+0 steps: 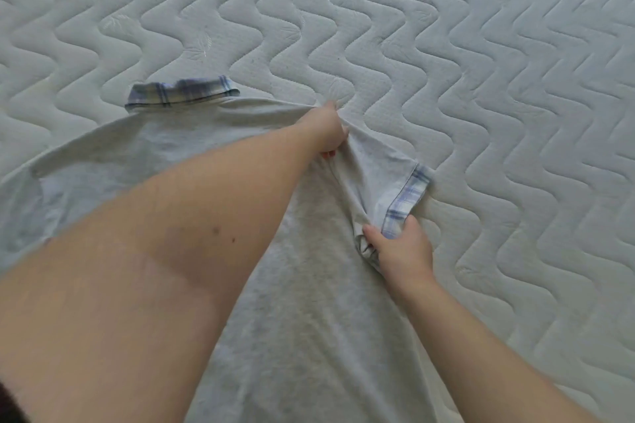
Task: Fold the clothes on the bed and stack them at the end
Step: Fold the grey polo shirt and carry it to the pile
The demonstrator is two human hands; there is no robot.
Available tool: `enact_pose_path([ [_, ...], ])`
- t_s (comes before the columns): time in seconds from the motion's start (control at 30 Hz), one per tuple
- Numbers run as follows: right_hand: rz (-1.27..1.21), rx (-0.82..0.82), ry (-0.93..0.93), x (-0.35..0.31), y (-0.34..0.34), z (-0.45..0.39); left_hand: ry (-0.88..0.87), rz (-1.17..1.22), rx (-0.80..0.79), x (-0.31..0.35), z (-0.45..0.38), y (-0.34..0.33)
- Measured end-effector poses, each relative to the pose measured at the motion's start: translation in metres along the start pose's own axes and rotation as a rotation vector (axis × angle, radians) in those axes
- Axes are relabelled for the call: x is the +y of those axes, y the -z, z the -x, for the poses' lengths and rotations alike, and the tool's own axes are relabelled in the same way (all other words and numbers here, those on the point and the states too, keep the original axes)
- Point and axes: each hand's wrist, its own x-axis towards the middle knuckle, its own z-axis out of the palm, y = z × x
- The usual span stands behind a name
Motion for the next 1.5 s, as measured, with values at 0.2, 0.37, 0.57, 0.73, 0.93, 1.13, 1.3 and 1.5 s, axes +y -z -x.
enact_pose_path([
  [0.2, -0.037, 0.192, 0.161, -0.016, -0.004, 0.026, -0.100, -0.075, 0.072, 0.005, -0.002, 0.015],
  [0.37, 0.022, 0.308, 0.512, -0.034, -0.022, 0.066, -0.138, 0.317, 0.090, -0.008, 0.018, 0.037],
  [0.57, 0.339, 0.207, 0.926, -0.053, -0.066, 0.082, 0.288, 0.571, -0.092, -0.048, 0.048, 0.049],
  [0.73, 0.702, -0.104, 0.984, -0.047, -0.094, 0.088, 0.323, 0.519, -0.185, -0.079, 0.065, 0.054],
  [0.93, 0.609, -0.340, 0.874, -0.046, -0.100, 0.094, 0.228, 0.168, 0.038, -0.090, 0.067, 0.023],
  [1.13, 0.402, -0.133, 0.861, -0.065, -0.102, 0.101, 0.147, 0.221, 0.224, -0.097, 0.054, 0.047],
  [1.3, 0.374, -0.088, 0.834, -0.084, -0.121, 0.112, 0.137, -0.015, 0.076, -0.103, 0.039, 0.082],
  [1.5, 0.425, -0.403, 0.657, -0.075, -0.153, 0.113, 0.135, -0.254, -0.146, -0.110, 0.031, 0.074],
])
